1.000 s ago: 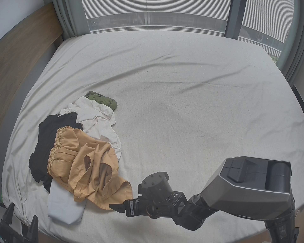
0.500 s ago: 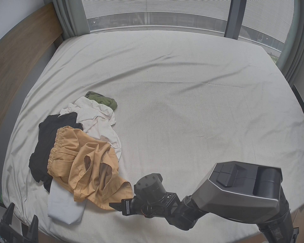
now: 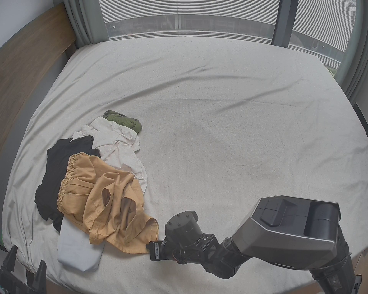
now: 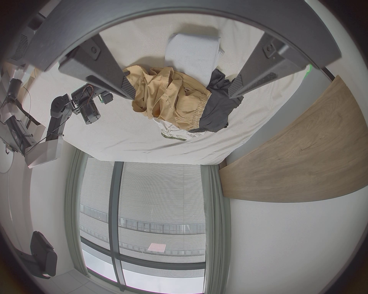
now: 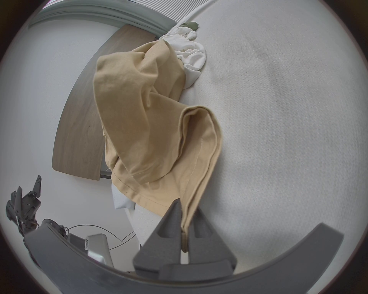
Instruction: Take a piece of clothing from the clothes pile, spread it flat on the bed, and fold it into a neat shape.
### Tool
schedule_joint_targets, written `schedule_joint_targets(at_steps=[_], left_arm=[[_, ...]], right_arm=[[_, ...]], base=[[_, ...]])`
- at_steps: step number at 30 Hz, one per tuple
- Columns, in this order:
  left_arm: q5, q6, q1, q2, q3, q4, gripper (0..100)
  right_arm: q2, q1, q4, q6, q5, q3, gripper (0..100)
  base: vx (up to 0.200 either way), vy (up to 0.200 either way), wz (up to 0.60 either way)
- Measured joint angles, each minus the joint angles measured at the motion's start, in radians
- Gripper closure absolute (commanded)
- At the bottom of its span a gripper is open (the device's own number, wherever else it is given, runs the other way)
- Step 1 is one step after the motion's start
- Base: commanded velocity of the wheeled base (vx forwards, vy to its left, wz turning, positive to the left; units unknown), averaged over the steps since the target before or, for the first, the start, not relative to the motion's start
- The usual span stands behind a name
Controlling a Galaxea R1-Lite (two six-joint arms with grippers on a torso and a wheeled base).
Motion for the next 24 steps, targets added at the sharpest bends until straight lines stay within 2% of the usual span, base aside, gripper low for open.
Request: schedule_joint_targets(at_steps=[11, 24], left_arm=[[-0.001, 0.001, 0.0, 0.0, 0.0, 0.0, 0], [-0.001, 0.003, -0.001, 0.0, 0.0, 0.0, 0]], right_arm=[[-0.034, -0.008, -0.002, 0.0, -0.023, 0.071, 100], [-0.128, -0.054, -0.003, -0.025, -0.044, 0.172, 100]], base=[[0.0, 0.0, 0.0], [0.0, 0.0, 0.0]])
